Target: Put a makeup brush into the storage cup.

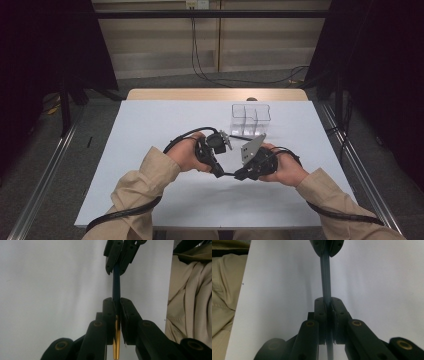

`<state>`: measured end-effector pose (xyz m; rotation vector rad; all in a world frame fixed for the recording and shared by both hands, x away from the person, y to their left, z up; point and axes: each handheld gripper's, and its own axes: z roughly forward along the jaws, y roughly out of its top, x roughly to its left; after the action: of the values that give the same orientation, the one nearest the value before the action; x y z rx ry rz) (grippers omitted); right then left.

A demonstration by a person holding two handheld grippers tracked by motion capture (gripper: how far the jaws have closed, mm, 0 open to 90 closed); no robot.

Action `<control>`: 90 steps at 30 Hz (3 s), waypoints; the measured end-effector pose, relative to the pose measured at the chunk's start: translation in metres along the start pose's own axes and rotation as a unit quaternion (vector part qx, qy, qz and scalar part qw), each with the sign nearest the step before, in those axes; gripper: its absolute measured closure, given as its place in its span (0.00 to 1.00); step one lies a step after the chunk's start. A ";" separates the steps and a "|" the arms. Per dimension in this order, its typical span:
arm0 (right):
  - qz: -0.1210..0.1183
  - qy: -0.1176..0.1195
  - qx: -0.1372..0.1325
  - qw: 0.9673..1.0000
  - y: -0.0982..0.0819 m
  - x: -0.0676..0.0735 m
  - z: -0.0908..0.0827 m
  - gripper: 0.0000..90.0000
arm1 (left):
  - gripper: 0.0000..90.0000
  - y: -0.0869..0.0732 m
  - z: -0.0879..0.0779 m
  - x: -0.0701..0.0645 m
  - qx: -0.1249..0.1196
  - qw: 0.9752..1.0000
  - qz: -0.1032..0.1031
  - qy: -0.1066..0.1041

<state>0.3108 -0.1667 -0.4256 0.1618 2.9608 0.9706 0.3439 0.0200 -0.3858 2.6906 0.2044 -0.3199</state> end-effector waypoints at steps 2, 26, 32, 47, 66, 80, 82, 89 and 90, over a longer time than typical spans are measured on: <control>0.000 0.000 -0.001 1.000 0.000 0.000 0.000 0.94 | 0.91 -0.001 -0.002 0.001 -0.011 1.000 -0.004 -0.001; 0.021 -0.008 -0.030 0.999 -0.009 -0.002 -0.007 0.94 | 0.26 -0.027 -0.011 0.016 -0.132 0.990 -0.044 0.019; 0.026 -0.013 -0.038 0.999 -0.011 -0.004 -0.006 0.94 | 0.11 -0.033 -0.012 0.018 -0.169 0.984 -0.048 0.030; 0.051 -0.022 -0.068 0.996 -0.019 -0.004 -0.008 0.94 | 0.03 -0.048 -0.021 0.021 -0.267 0.961 -0.057 0.047; 0.096 -0.049 -0.159 0.981 -0.026 -0.006 -0.013 0.94 | 0.03 -0.056 -0.021 0.023 -0.319 0.943 -0.073 0.052; 0.113 -0.058 -0.215 0.968 -0.020 -0.006 -0.013 0.94 | 0.04 -0.064 -0.023 0.023 -0.377 0.921 -0.073 0.066; 0.112 -0.057 -0.217 0.968 -0.019 -0.006 -0.013 0.94 | 0.04 -0.065 -0.024 0.023 -0.386 0.917 -0.073 0.065; 0.110 -0.058 -0.220 0.967 -0.018 -0.007 -0.014 0.94 | 0.04 -0.066 -0.024 0.020 -0.425 0.900 -0.066 0.067; 0.111 -0.058 -0.220 0.967 -0.018 -0.007 -0.014 0.94 | 0.04 -0.066 -0.024 0.020 -0.434 0.895 -0.068 0.070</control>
<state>0.3148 -0.1901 -0.4254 0.5227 2.5793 1.5530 0.3550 0.0911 -0.3953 1.8072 0.4550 -0.0420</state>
